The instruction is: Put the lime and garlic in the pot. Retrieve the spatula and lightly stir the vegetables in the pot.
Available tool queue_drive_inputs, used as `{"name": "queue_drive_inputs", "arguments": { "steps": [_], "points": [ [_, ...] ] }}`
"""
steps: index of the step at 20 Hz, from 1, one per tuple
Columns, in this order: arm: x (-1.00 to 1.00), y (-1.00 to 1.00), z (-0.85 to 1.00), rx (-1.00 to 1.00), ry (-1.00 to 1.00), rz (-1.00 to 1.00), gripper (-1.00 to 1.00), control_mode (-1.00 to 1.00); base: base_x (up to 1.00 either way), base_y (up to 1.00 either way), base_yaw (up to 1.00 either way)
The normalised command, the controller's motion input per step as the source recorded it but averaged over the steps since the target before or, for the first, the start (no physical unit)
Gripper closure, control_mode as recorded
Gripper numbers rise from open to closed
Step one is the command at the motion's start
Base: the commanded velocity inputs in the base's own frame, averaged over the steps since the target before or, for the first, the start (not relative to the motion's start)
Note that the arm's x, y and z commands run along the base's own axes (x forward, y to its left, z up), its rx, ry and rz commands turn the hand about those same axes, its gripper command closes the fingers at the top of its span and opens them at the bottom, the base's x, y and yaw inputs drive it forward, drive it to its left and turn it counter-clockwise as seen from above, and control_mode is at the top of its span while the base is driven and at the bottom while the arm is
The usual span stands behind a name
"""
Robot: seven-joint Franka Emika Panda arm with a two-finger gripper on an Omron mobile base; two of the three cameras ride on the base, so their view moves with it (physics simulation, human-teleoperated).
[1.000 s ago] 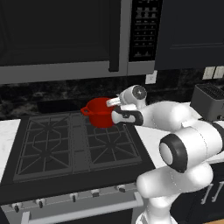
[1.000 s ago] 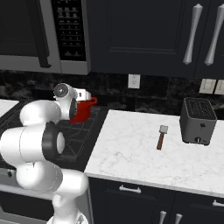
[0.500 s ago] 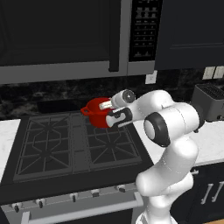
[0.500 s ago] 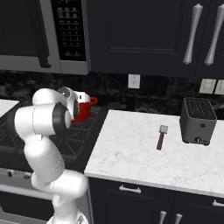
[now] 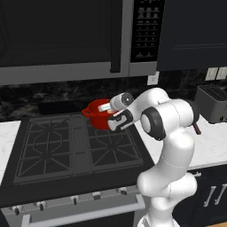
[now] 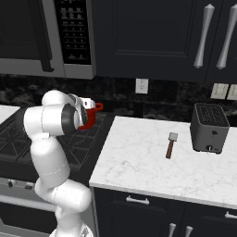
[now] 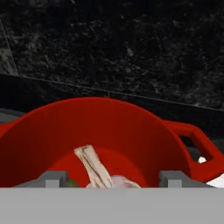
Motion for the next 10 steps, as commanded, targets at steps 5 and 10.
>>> {"name": "queue_drive_inputs", "arguments": {
  "steps": [5,10],
  "points": [
    [-0.09,0.03,0.27,0.00,-0.09,0.00,-1.00,-1.00,0.00,0.00,0.00],
    [-0.91,-0.16,0.68,0.01,-0.05,-0.02,-1.00,-1.00,0.00,0.00,0.00]
  ]
}}
